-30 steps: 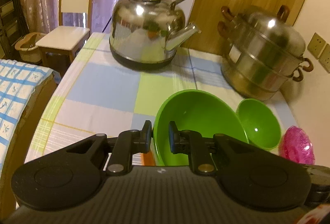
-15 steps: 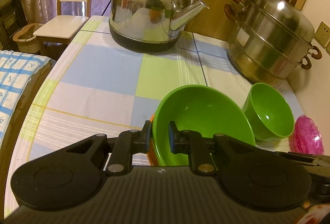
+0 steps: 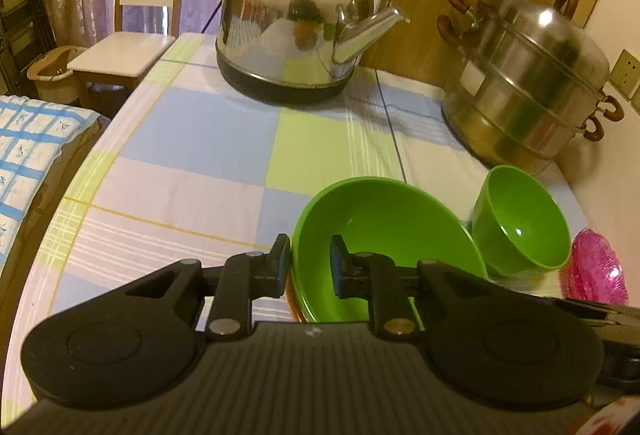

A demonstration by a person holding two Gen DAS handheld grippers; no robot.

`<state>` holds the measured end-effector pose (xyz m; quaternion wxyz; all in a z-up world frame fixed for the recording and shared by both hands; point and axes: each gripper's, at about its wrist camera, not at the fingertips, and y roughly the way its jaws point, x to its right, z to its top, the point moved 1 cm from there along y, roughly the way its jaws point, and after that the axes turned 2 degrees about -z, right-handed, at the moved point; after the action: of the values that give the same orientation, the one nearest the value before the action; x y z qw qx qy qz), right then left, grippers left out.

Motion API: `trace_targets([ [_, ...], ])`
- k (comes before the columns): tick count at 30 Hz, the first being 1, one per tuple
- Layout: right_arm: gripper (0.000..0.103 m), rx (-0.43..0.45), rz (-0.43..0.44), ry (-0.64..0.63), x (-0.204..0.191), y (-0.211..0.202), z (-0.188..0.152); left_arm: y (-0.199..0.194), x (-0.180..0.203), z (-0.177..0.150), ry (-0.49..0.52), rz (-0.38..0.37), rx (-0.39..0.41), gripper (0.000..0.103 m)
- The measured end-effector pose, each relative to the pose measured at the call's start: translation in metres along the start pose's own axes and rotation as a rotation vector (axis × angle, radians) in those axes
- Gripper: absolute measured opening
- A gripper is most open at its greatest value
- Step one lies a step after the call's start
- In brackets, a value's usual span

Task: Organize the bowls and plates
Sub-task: 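Lift the large green bowl into the orange bowl and open both grippers, then withdraw both grippers and move them toward the small green bowl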

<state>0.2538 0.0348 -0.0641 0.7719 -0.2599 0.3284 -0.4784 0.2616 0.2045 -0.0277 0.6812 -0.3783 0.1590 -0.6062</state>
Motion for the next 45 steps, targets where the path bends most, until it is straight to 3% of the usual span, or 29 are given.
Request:
trace_targets([
  [7, 0.054, 0.042, 0.018, 0.072, 0.015, -0.04, -0.018, -0.037, 0.01, -0.014, -0.041, -0.027, 0.046, 0.029],
  [9, 0.054, 0.05, 0.009, 0.091, 0.021, -0.053, -0.025, -0.049, 0.016, -0.022, -0.04, -0.015, 0.049, 0.041],
  [12, 0.054, 0.06, -0.019, 0.112, 0.029, -0.074, -0.037, -0.066, 0.025, -0.035, -0.039, -0.014, 0.05, 0.045],
  [18, 0.055, 0.066, -0.089, 0.157, 0.046, -0.116, -0.063, -0.096, 0.043, -0.066, -0.06, -0.01, 0.051, 0.067],
  [20, 0.057, 0.071, -0.11, 0.159, 0.049, -0.129, -0.072, -0.105, 0.051, -0.076, -0.062, 0.004, 0.058, 0.071],
  [24, 0.07, 0.08, -0.146, 0.15, 0.052, -0.154, -0.087, -0.12, 0.069, -0.094, -0.04, 0.028, 0.069, 0.081],
  [39, 0.072, 0.081, -0.195, 0.171, 0.07, -0.2, -0.113, -0.149, 0.111, -0.123, 0.04, 0.009, 0.072, 0.083],
  [45, 0.072, 0.09, -0.194, 0.184, 0.076, -0.209, -0.116, -0.15, 0.122, -0.126, 0.051, -0.039, 0.025, 0.083],
])
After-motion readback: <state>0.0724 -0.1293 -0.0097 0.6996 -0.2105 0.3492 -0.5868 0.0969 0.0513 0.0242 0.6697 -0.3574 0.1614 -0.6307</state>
